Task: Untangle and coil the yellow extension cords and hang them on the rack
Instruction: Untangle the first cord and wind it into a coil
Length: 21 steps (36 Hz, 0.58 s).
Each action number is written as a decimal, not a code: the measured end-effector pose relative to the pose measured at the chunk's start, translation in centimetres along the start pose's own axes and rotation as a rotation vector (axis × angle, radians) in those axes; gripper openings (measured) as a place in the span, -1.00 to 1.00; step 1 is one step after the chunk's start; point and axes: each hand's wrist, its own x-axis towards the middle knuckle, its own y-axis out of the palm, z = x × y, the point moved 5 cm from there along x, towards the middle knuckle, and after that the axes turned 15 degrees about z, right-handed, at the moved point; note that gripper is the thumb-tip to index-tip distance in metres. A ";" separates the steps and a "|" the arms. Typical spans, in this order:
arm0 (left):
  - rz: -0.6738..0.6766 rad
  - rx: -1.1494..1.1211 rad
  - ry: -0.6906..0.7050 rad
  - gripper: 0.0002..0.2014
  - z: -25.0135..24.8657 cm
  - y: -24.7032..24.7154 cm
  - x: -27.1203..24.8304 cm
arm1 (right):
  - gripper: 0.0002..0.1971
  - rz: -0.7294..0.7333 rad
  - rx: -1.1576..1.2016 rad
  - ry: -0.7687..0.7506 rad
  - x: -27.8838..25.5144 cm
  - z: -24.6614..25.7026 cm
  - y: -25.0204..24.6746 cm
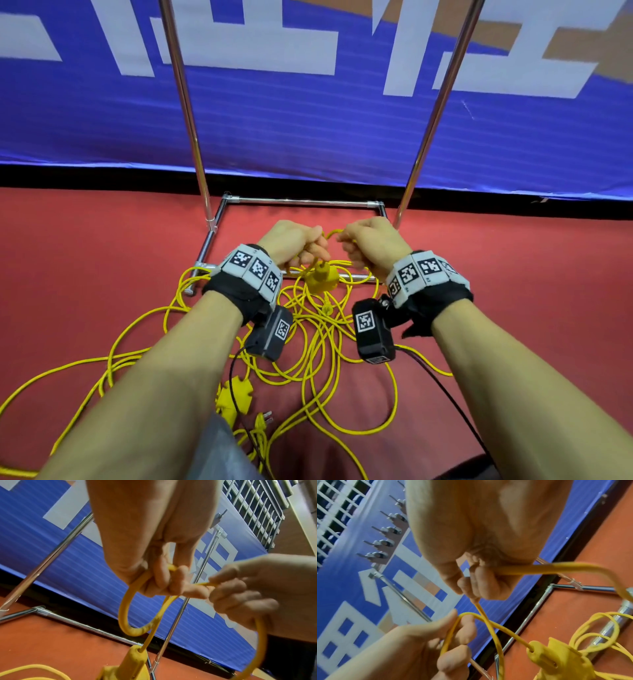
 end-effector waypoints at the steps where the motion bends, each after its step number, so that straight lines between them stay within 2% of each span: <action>1: -0.019 -0.004 -0.010 -0.62 -0.1 0.0 0.1 | -0.83 0.023 0.007 -0.027 -0.1 0.5 0.4; 4: -0.094 -0.064 -0.014 -0.52 -0.1 -0.1 0.4 | -0.79 0.102 -0.068 -0.092 -0.4 1.2 1.2; 6: -0.139 -0.103 -0.005 -0.52 0.1 -0.2 0.5 | -0.79 0.157 -0.131 -0.127 -0.9 1.5 1.8; 10: -0.226 -0.246 0.042 -0.75 0.1 -0.2 0.5 | -0.80 0.195 -0.221 -0.136 -1.2 1.3 2.3; 16: -0.301 -0.504 0.212 -0.77 -0.8 -2.7 0.0 | -0.67 0.277 -0.400 0.049 -1.4 -1.6 0.9; 19: -0.305 -0.491 0.254 -0.68 -0.5 -4.1 -0.3 | -0.64 0.196 -0.487 0.053 -1.8 -2.6 -0.8; 21: -0.322 -0.361 0.189 -0.64 -0.2 -4.5 -0.3 | -0.66 0.083 -0.535 0.014 -2.2 -2.0 -1.9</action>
